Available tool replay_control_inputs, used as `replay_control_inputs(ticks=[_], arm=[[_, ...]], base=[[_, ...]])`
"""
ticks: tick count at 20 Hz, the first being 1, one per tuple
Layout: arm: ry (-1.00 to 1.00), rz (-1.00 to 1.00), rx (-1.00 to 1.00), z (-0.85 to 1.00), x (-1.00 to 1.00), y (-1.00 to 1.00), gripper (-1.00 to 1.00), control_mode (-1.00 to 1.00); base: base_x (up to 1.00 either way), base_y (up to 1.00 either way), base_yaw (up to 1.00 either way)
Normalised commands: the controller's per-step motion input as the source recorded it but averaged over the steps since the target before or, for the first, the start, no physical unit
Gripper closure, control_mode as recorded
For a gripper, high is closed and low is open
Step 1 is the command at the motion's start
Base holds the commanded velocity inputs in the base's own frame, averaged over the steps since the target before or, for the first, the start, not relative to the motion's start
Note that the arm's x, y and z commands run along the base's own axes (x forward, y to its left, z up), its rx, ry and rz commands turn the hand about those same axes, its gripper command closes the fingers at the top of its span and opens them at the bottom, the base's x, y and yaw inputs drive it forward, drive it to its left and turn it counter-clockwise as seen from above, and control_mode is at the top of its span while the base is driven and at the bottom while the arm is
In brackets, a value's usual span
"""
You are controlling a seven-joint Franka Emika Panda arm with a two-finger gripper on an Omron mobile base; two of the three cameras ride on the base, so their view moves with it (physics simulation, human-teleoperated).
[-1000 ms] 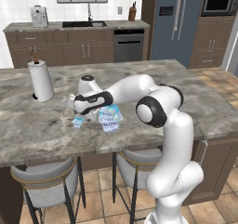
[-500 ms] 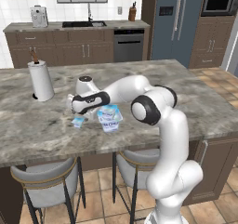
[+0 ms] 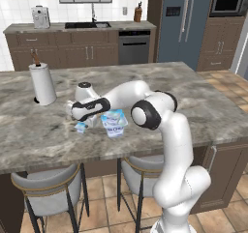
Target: Stack the yogurt containers by placing the smaller containers on top of the larger containers.
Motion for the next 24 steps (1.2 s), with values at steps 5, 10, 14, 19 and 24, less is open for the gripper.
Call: replay_control_inputs(ticks=[5,10,14,19,24], arm=[[0.0,0.0,0.0,-0.11,0.03,0.01,-1.0,-1.0],[0.0,0.0,0.0,-0.08,0.0,0.0,-1.0,-1.0],[0.0,0.0,0.0,-0.04,0.0,0.0,-1.0,-1.0],[0.0,0.0,0.0,-0.05,0.0,0.0,-1.0,-1.0],[0.0,0.0,0.0,-0.11,0.0,0.0,-1.0,-1.0]], base=[[0.0,0.0,0.0],[0.0,0.0,0.0],[0.0,0.0,0.0],[0.0,0.0,0.0],[0.0,0.0,0.0]])
